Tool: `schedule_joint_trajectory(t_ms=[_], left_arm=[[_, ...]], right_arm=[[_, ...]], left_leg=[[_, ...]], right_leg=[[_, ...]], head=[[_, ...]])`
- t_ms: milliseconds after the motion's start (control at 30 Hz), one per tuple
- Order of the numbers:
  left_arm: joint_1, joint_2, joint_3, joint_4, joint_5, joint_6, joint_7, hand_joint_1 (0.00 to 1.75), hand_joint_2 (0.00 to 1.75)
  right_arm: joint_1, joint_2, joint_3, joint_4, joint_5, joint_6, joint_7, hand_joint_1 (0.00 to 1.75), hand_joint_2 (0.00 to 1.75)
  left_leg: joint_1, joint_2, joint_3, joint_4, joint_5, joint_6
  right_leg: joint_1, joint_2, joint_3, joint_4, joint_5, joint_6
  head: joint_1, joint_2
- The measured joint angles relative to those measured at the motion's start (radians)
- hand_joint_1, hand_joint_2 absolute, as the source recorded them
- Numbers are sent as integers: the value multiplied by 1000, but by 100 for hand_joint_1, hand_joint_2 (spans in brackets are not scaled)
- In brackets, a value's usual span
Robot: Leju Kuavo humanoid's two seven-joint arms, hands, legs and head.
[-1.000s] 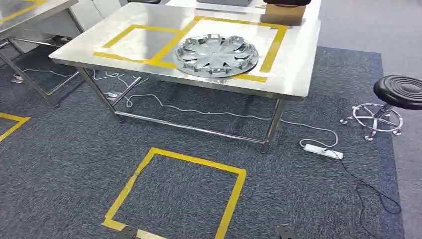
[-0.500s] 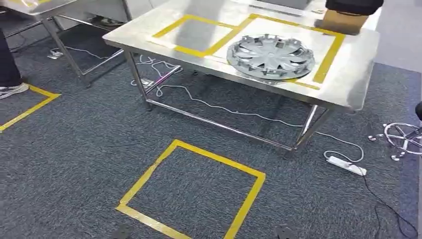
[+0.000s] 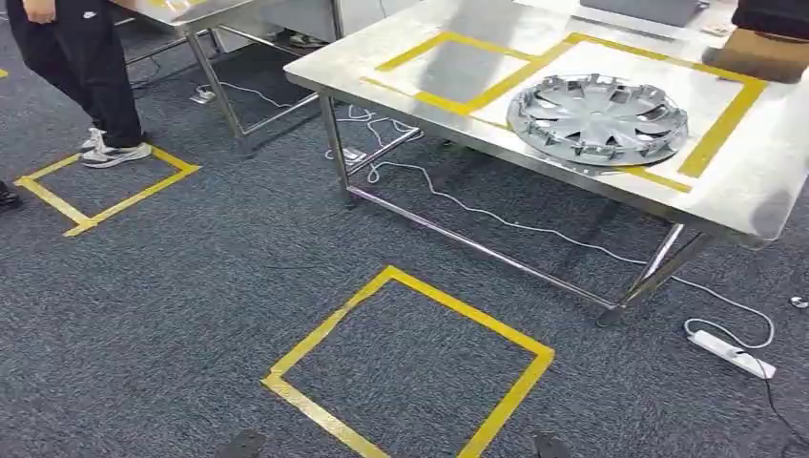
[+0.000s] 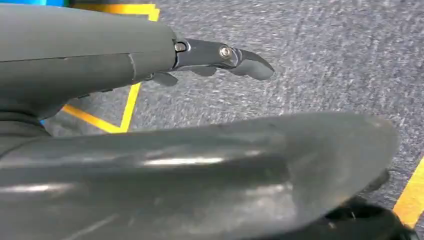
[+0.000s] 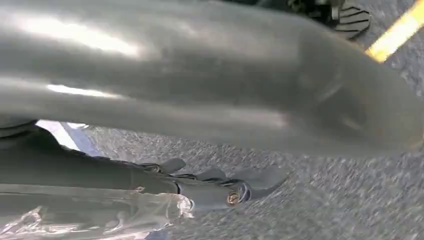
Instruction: Take the parts from the cabinet and place them on the table.
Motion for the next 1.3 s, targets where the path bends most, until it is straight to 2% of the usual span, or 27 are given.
schedule_joint_trajectory(t_ms=[67,133,200,233,267,300,333,400,433,467,500,567,600,667,733,767,800,867,933,1000,1067,1100,1133,1167,1233,1267,1300], left_arm=[[-2,0,0,0,0,0,0,0,0],[2,0,0,0,1,0,0,0,0],[4,1,0,0,1,0,0,0,0],[3,2,0,0,1,0,0,0,0],[1,2,0,0,1,0,0,0,0],[-4,1,0,0,1,0,0,0,0],[-4,2,0,0,1,0,0,0,0],[1,3,0,0,2,0,0,0,0],[3,4,0,0,2,0,0,0,0],[4,5,0,0,3,0,0,0,0],[2,5,0,0,3,0,0,0,0],[-1,5,0,0,3,0,0,0,0],[1,5,0,0,3,0,0,0,0],[7,7,1,0,4,0,0,0,0],[7,7,1,0,4,0,0,0,0],[7,6,1,0,4,0,0,0,0],[5,6,1,0,4,0,-1,0,0],[7,6,1,0,4,0,0,0,0],[13,6,1,0,4,0,0,0,0],[13,6,1,0,4,0,0,0,0],[6,6,1,0,4,0,0,0,0],[7,6,1,0,4,0,0,0,0],[9,6,1,0,4,0,0,0,0],[11,6,1,0,4,-1,0,0,0],[10,6,1,0,3,0,0,0,0],[8,6,1,0,3,0,0,0,0],[4,5,0,0,3,0,0,0,0]], right_arm=[[6,0,0,0,0,0,0,0,0],[8,0,0,0,0,0,0,0,0],[7,0,0,0,0,0,0,0,0],[7,0,0,0,0,0,0,0,0],[7,0,0,0,0,0,0,0,0],[7,0,0,0,0,0,0,0,0],[7,0,0,0,0,0,0,0,0],[5,0,0,0,0,0,0,0,0],[5,0,0,0,0,0,0,0,0],[5,0,0,0,0,0,-1,0,0],[8,0,0,0,0,0,-2,0,0],[14,0,0,1,0,0,-2,0,0],[17,0,0,1,0,0,-2,0,0],[19,0,0,1,0,0,-2,0,0],[18,0,0,1,0,0,-3,0,0],[18,0,0,1,0,0,-3,0,0],[18,0,0,2,0,0,-3,0,0],[15,1,0,2,0,0,-3,0,0],[15,2,0,2,1,0,-3,0,0],[14,2,0,2,2,1,-4,0,0],[19,2,0,2,2,1,-3,0,0],[21,2,0,2,2,1,-3,0,0],[21,2,0,2,2,1,-3,0,0],[20,2,0,2,2,2,-3,0,0],[19,2,0,2,2,4,-3,0,0],[18,2,0,2,2,5,-3,0,0],[18,2,0,2,2,5,-3,0,0]], left_leg=[[1,16,-63,144,-70,-8],[4,19,-75,182,-69,-14],[6,31,-10,75,-1,-17],[5,59,40,-7,33,-18],[3,114,77,-66,38,-20],[-4,119,80,-88,35,-6],[-3,102,76,-86,38,8],[-7,83,73,-86,39,19],[0,71,75,-90,44,28],[2,62,73,-90,47,32],[2,51,71,-90,49,38],[2,23,64,-90,53,44],[1,10,63,-90,54,44],[1,-14,63,-89,56,43],[3,-41,64,-89,60,38],[4,-53,62,-89,62,35],[-1,-62,57,-85,63,28],[7,-80,52,-93,73,14],[11,-95,46,-102,83,-2],[2,-4,27,-57,36,-3],[2,16,-38,92,-47,-8],[2,17,-65,158,-72,-11],[3,18,-72,183,-73,-12],[3,19,-58,166,-54,-13],[4,35,18,43,14,-13],[3,72,71,-43,45,-12],[-3,120,97,-91,40,-14]], right_leg=[[0,-30,-3,0,-1,-1],[-1,-55,-6,0,-1,-1],[-2,-80,-6,1,-1,1],[-3,-91,-4,2,-3,5],[3,-100,-2,5,-5,12],[10,-106,-7,15,-12,18],[11,-115,-7,12,-11,22],[10,-139,4,7,-12,26],[6,-130,3,10,-18,35],[2,-79,-5,33,-39,44],[-1,-47,-26,85,-74,47],[-3,-23,-98,244,-148,50],[-3,-19,-125,297,-163,50],[-3,-17,-117,271,-123,47],[-5,1,-41,113,-33,39],[-9,43,-4,34,-10,38],[-14,73,4,8,-22,39],[-7,56,7,10,-18,33],[-7,36,8,-3,-4,16],[-8,14,9,-13,5,5],[-6,-17,4,-13,5,4],[-6,-32,2,-13,5,3],[-6,-46,1,-13,5,3],[-6,-57,1,-13,6,3],[-6,-79,2,-12,5,4],[-5,-90,5,-12,4,8],[4,-97,4,-8,1,16]], head=[[0,0],[0,0],[0,0],[0,0],[-1,0],[-5,0],[3,0],[6,0],[5,0],[11,0],[13,0],[15,0],[15,0],[14,0],[14,0],[15,0],[14,0],[15,0],[13,0],[8,0],[7,0],[8,0],[6,0],[7,0],[7,0],[7,0],[5,0]])
